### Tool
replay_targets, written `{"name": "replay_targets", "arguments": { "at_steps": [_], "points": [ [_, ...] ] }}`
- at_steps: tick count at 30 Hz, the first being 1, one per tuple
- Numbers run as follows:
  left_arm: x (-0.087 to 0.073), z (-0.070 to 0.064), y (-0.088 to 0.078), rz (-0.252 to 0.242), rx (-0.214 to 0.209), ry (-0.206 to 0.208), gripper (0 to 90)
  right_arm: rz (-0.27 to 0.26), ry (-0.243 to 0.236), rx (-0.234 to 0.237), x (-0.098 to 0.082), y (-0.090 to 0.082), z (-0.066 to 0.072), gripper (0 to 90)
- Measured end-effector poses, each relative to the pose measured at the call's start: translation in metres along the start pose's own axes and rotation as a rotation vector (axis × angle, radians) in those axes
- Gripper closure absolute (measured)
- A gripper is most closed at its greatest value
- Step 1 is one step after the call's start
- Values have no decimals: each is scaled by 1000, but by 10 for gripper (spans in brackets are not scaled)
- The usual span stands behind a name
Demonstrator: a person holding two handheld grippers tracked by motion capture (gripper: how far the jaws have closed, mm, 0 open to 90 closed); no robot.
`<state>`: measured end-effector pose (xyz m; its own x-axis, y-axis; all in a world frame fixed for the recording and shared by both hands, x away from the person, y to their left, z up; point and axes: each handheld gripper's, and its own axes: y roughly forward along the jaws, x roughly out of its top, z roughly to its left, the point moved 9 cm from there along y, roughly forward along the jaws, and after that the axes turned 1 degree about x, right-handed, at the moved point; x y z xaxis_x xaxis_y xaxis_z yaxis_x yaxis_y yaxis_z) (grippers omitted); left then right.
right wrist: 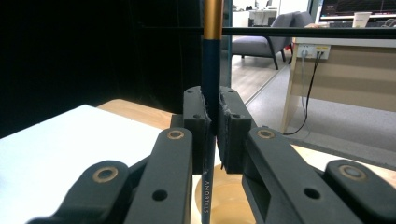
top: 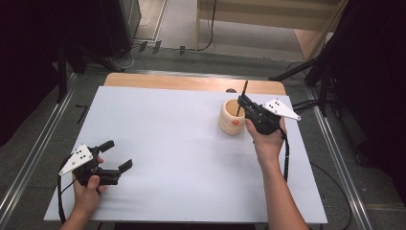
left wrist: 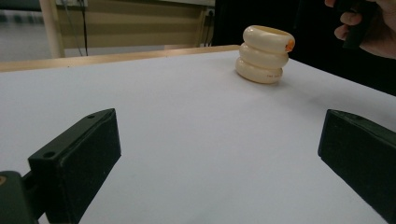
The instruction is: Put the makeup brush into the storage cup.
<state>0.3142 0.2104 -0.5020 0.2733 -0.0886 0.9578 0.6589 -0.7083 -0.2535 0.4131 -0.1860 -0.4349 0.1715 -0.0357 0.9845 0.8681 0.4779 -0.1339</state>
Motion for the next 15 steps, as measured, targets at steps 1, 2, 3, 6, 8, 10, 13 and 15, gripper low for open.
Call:
{"name": "replay_targets", "arguments": {
  "at_steps": [1,2,3,6,8,10,13,15],
  "points": [
    [0,0,0,0,1,0,0,1,-1,-3,-1,1,-1,843],
    [0,0,0,0,4,1,0,3,-2,-4,-2,1,-2,843],
    [0,1,0,-1,5,2,0,2,-3,-8,-2,2,-3,842],
    [0,1,0,-2,9,0,1,6,-6,-17,-5,3,-5,842],
    [0,1,0,-3,10,1,1,8,-4,-21,-6,5,-7,842],
    [1,1,-1,-3,10,3,1,13,-5,-28,-8,6,-9,843],
    [0,1,0,-2,8,4,1,19,-3,-37,-11,8,-12,842],
    [0,0,0,-1,8,6,1,24,4,-42,-14,9,-14,842]
  ]
}}
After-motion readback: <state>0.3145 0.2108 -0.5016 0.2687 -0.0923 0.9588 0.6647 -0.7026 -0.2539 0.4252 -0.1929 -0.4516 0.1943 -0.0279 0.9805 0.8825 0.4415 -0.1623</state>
